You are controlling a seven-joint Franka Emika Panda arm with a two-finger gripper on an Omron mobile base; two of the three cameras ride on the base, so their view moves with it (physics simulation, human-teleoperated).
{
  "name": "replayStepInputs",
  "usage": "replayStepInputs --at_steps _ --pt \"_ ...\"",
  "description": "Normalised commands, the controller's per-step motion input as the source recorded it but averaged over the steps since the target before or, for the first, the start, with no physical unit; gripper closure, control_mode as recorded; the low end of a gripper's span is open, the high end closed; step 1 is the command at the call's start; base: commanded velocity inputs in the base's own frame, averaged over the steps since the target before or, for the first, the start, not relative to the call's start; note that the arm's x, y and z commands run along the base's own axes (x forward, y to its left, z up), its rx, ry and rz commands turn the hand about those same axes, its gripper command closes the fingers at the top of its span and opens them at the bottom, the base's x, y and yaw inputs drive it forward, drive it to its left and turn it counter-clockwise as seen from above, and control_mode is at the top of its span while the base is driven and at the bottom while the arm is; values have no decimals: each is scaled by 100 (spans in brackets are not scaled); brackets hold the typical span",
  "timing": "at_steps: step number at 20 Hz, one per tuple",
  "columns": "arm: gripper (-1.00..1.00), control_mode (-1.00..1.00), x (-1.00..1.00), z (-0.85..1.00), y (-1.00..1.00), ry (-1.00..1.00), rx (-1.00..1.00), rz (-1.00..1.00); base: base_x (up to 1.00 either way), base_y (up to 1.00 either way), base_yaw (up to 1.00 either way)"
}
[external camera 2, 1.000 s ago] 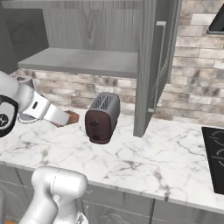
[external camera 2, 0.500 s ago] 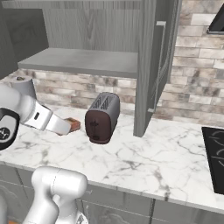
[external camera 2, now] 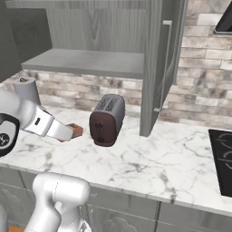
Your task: Locate and retrieve the bar soap and sponge from the cabinet. Place them next to the sink.
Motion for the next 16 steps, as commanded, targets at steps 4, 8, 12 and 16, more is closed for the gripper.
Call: replayStepInputs --at_steps 4,8,12,16 --pt "100 100 0 0 0 0 0 0 -48 0 0" --pt "100 100 0 0 0 0 0 0 -53 0 0" --pt "100 100 0 0 0 0 0 0 -48 0 0" --pt "100 100 0 0 0 0 0 0 -36 0 0"
